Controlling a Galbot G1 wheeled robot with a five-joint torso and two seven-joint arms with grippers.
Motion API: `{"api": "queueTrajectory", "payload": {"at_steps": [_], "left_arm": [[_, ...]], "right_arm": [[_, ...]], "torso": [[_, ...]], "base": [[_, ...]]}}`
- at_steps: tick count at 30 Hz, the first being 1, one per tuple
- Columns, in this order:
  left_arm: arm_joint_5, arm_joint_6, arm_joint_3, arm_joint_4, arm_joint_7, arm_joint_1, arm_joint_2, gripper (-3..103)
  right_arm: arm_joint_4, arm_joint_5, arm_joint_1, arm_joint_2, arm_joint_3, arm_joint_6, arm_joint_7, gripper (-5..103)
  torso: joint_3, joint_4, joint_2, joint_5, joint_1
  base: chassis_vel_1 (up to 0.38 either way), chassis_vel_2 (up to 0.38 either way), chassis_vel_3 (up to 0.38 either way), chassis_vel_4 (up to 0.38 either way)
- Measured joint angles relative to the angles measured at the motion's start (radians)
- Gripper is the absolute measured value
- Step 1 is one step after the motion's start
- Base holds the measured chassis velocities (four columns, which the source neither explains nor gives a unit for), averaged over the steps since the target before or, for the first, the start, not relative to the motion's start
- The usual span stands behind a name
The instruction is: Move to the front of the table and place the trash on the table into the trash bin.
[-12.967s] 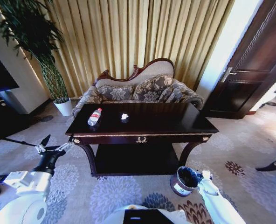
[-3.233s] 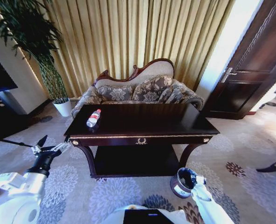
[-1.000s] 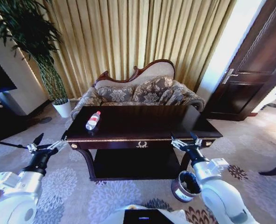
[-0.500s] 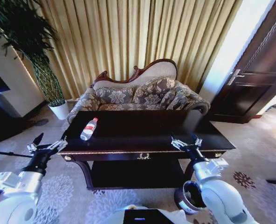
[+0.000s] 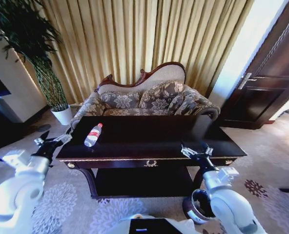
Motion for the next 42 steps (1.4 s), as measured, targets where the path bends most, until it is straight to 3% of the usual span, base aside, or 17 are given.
{"api": "queueTrajectory", "payload": {"at_steps": [5, 6, 11, 14, 17, 23, 34, 42], "left_arm": [[-0.073, 0.071, 0.068, 0.078, -0.007, -0.12, 0.095, 100], [-0.111, 0.106, 0.096, 0.104, -0.015, -0.167, 0.124, 100], [-0.166, 0.127, 0.156, 0.145, -0.043, -0.231, 0.188, 100], [-0.168, 0.127, 0.175, 0.185, -0.011, -0.247, 0.213, 100], [-0.165, 0.126, 0.2, 0.249, 0.07, -0.27, 0.228, 100], [-0.118, 0.123, 0.277, 0.313, 0.163, -0.312, 0.225, 100], [-0.062, 0.12, 0.396, 0.353, 0.168, -0.377, 0.179, 100], [-0.039, 0.119, 0.408, 0.361, 0.168, -0.35, 0.162, 100]], "right_arm": [[-0.02, -0.003, 0.007, 0.005, 0.002, 0.003, 0.001, 100], [-0.033, -0.004, 0.012, 0.007, 0.002, 0.004, 0.001, 100], [-0.064, -0.008, 0.019, 0.015, 0.004, 0.008, 0.002, 100], [-0.083, -0.013, 0.02, 0.024, 0.005, 0.013, 0.002, 100], [-0.113, -0.025, 0.027, 0.036, -0.001, 0.019, 0.002, 100], [-0.134, -0.031, 0.042, 0.039, -0.014, 0.02, 0.001, 100], [-0.151, -0.03, 0.035, 0.038, 0.002, 0.034, 0.001, 100], [-0.169, -0.049, 0.035, 0.046, 0.004, 0.046, 0.001, 100]], "torso": [[0.0, -0.0002, 0.0, 0.0002, 0.0], [0.0, -0.0002, 0.0, 0.0002, 0.0], [0.0, -0.0002, 0.0, 0.0002, 0.0], [0.0, 0.0, 0.0, 0.0004, 0.0], [0.0, 0.0, 0.0, 0.0003, 0.0], [0.0, 0.0001, 0.0, 0.0002, 0.0], [0.0, -0.0001, 0.0, 0.0003, 0.0], [0.0, 0.0001, 0.0, 0.0003, 0.0]], "base": [[0.0, 0.0, 0.0, 0.0], [0.0, 0.0, 0.0, 0.0], [0.0, 0.0, 0.0, 0.0], [0.0, 0.0, 0.0, 0.0], [0.0, 0.0, 0.0, 0.0], [0.0, 0.0, 0.0, 0.0], [0.0, 0.0, 0.0, 0.0], [0.0, 0.0, 0.0, 0.0]]}}
